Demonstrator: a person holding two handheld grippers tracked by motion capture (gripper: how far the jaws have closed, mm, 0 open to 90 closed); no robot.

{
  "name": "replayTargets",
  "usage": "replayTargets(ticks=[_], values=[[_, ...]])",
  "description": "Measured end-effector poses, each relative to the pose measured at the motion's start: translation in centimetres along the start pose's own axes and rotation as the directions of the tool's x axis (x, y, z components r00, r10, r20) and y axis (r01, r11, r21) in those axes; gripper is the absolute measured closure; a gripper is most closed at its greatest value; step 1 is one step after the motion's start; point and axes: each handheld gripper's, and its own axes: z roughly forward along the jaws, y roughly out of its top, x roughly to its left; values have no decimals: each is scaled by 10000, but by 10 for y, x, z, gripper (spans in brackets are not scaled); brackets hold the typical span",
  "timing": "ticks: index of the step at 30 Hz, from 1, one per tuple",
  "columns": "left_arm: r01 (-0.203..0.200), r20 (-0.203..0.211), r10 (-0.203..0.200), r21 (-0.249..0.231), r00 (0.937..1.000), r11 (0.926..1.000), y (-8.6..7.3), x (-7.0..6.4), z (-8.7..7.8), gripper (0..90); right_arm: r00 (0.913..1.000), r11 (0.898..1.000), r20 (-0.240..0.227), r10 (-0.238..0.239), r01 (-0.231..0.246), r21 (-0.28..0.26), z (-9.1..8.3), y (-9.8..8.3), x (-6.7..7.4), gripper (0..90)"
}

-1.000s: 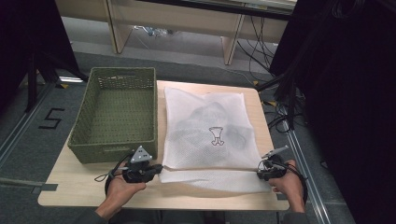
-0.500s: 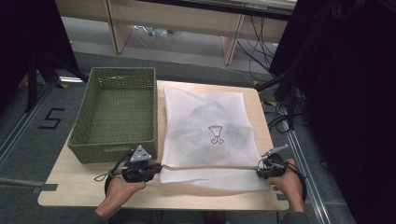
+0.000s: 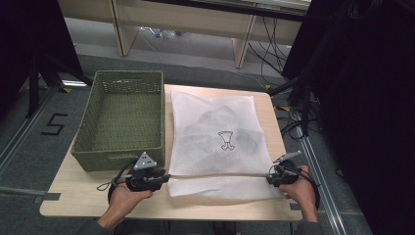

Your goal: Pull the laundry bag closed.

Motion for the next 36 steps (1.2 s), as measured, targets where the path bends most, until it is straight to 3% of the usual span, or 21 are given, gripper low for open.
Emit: replayTargets(ticks=[5, 13, 19, 20, 24, 29, 34, 36], values=[[-108, 125, 107, 40, 9999, 9999, 1, -3, -6, 574, 9994, 9989, 288, 184, -171, -428, -6, 0, 4, 532], [-204, 392, 202, 36, 9990, 9998, -2, -5, -19, 467, 9999, 9879, 32, 110, -104, -1548, -17, 4, 21, 441], [-310, 426, 305, 100, 9986, 9995, -6, -3, -29, 417, 9990, 9678, -422, 145, -246, -2505, -26, 5, 33, 397], [-363, 370, 359, 94, 9987, 9993, -7, -3, -30, 403, 9990, 9643, -442, -49, -69, -2646, -26, 6, 35, 397], [-611, 296, 606, 141, 9977, 9980, -11, -3, -35, 387, 9975, 9569, -623, -336, 141, -2901, -26, 11, 49, 380], [-705, 223, 701, 203, 9973, 9973, -16, -2, -39, 371, 9916, 9574, -821, -1003, 737, -2793, -23, 13, 66, 368], [-691, 154, 688, 194, 9975, 9974, -22, -1, -45, 360, 9884, 9531, -751, -1319, 1057, -2835, -25, 13, 76, 362], [-687, 125, 684, 177, 9976, 9975, -24, 0, -47, 355, 9899, 9540, -762, -1193, 930, -2849, -27, 11, 80, 360]])
